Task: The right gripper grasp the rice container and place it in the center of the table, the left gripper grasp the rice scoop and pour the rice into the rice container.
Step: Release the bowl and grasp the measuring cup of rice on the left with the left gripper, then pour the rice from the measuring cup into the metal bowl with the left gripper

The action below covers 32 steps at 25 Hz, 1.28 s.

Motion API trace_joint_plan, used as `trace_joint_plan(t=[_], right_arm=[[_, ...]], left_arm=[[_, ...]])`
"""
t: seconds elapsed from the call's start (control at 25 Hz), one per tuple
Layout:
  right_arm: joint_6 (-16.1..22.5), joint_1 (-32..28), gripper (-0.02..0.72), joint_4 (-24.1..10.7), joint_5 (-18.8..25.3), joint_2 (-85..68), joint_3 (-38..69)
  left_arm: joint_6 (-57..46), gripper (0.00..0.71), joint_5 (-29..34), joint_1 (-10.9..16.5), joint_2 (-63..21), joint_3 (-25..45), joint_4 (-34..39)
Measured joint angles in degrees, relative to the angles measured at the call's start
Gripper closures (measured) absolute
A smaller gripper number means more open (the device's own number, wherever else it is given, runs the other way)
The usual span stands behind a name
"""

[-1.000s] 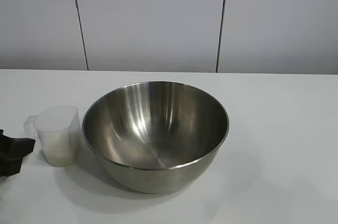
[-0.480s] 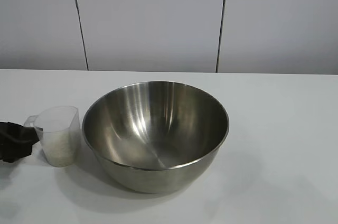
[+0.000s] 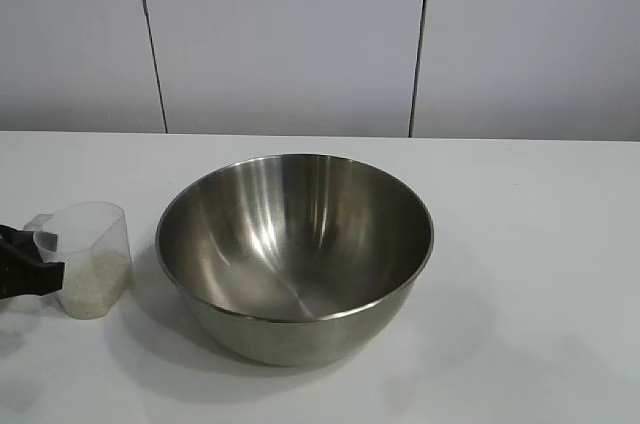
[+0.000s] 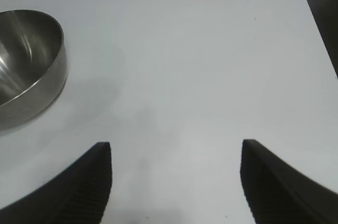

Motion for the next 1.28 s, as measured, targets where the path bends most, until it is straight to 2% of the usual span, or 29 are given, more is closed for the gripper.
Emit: trace_joint_plan(t=[0.24, 0.32, 0.4, 0.56, 0.76, 0.88, 0.96, 1.08, 1.28], right_arm=[[0.0, 0.0, 0.231, 0.0, 0.0, 0.0, 0.0], [0.0, 0.0, 0.231, 0.0, 0.0, 0.0, 0.0], [0.0, 0.0, 0.231, 0.0, 0.0, 0.0, 0.0], [0.0, 0.0, 0.231, 0.0, 0.0, 0.0, 0.0], [0.0, 0.0, 0.231, 0.0, 0.0, 0.0, 0.0], [0.0, 0.0, 0.231, 0.0, 0.0, 0.0, 0.0], [0.0, 0.0, 0.231, 0.0, 0.0, 0.0, 0.0], [0.0, 0.0, 0.231, 0.0, 0.0, 0.0, 0.0], [0.0, 0.0, 0.231, 0.0, 0.0, 0.0, 0.0]], left_arm=[[1.85, 0.704, 0.25, 0.0, -10.12, 0.0, 0.51], [1.85, 0.704, 2.68, 0.06, -15.26, -0.28, 1.69], [1.85, 0.704, 9.49, -0.36, -21.87, -1.66, 2.88], [2.84, 0.704, 28.66, -3.21, -33.77, -7.23, 5.31], [7.12, 0.704, 47.21, -11.21, -40.75, -15.53, 10.8], [12.64, 0.704, 54.24, -16.84, -40.87, -18.76, 11.99], [16.7, 0.704, 56.1, -20.3, -40.87, -19.77, 12.2], [22.3, 0.704, 57.64, -24.03, -40.76, -20.89, 12.32], [29.37, 0.704, 61.43, -28.14, -36.19, -23.79, 12.32]])
